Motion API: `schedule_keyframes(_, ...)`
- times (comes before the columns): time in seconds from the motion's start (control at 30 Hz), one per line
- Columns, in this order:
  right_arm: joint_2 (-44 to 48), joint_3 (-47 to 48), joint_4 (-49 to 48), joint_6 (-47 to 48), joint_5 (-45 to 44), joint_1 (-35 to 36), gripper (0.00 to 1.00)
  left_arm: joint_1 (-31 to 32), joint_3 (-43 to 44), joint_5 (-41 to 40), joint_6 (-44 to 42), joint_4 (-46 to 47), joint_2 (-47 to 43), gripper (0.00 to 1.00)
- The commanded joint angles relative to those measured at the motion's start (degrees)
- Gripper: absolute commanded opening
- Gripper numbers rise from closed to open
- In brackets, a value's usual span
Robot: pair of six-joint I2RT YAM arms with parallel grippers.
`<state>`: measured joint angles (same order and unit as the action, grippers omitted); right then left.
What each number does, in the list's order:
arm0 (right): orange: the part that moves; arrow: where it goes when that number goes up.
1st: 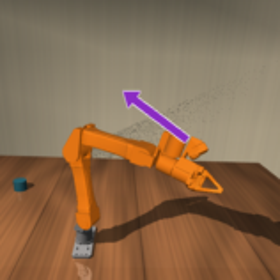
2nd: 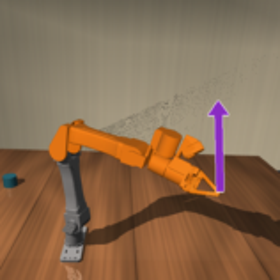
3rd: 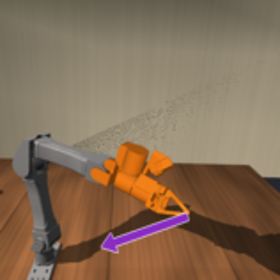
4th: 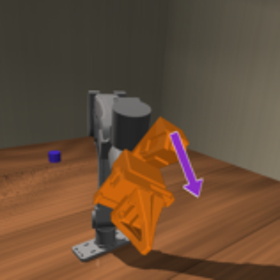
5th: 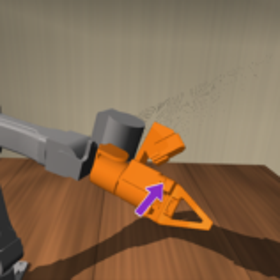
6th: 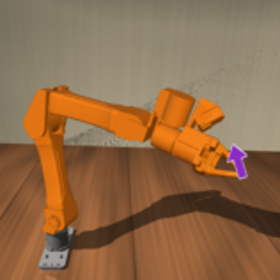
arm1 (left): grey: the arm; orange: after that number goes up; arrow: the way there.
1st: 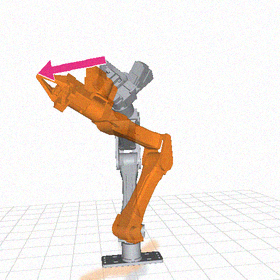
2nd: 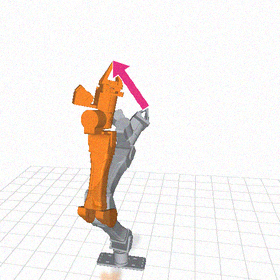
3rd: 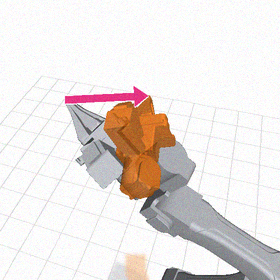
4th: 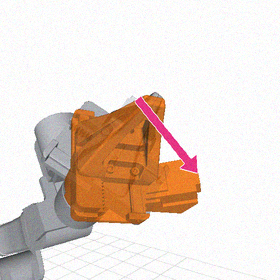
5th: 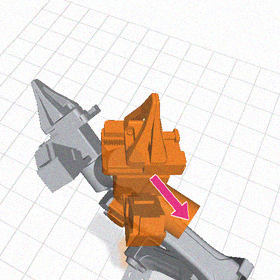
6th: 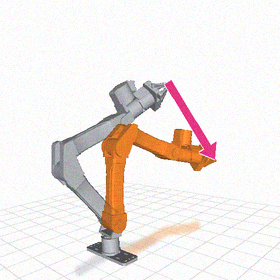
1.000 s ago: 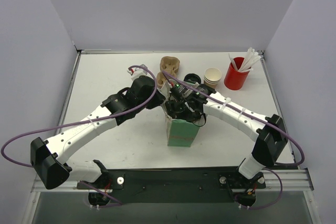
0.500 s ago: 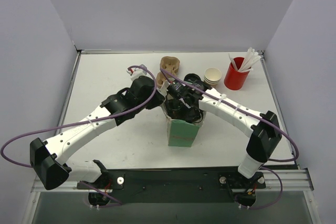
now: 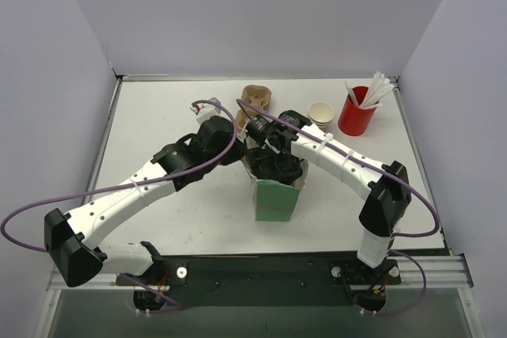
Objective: Pack the takeout coffee
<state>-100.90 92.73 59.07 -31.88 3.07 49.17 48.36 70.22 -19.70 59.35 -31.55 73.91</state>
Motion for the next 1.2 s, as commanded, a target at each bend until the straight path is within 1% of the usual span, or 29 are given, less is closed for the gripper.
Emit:
schedule_keyframes(0.0,-2.4,6.1,8.4,-0.5,1.6,0.1,0.45,1.6,0.4,-5.0,1.2,0.7,-2.7,0.0)
schedule_keyframes(0.13,-5.0,11.7,12.3,-0.2,0.6,0.0,0.45,3.1,-0.6,-8.1,2.2,0.9,-3.9,0.0)
schedule_keyframes(0.33,-7.9,14.1,13.6,-0.4,0.1,-0.7,0.45,5.9,-1.7,-12.7,2.9,2.5,-5.7,0.0)
schedule_keyframes(0.57,-7.3,12.0,12.2,-2.1,2.6,-0.8,0.45,7.0,-2.1,-14.1,3.0,2.2,-4.8,0.0)
schedule_keyframes(0.73,-5.5,6.8,9.0,-4.1,3.4,-0.7,0.44,7.2,-3.1,-14.7,3.5,2.0,-4.8,0.0)
schedule_keyframes(1.17,-5.7,5.0,8.2,-4.5,3.8,-0.7,0.44,7.4,-4.3,-15.0,4.0,2.9,-5.4,0.0)
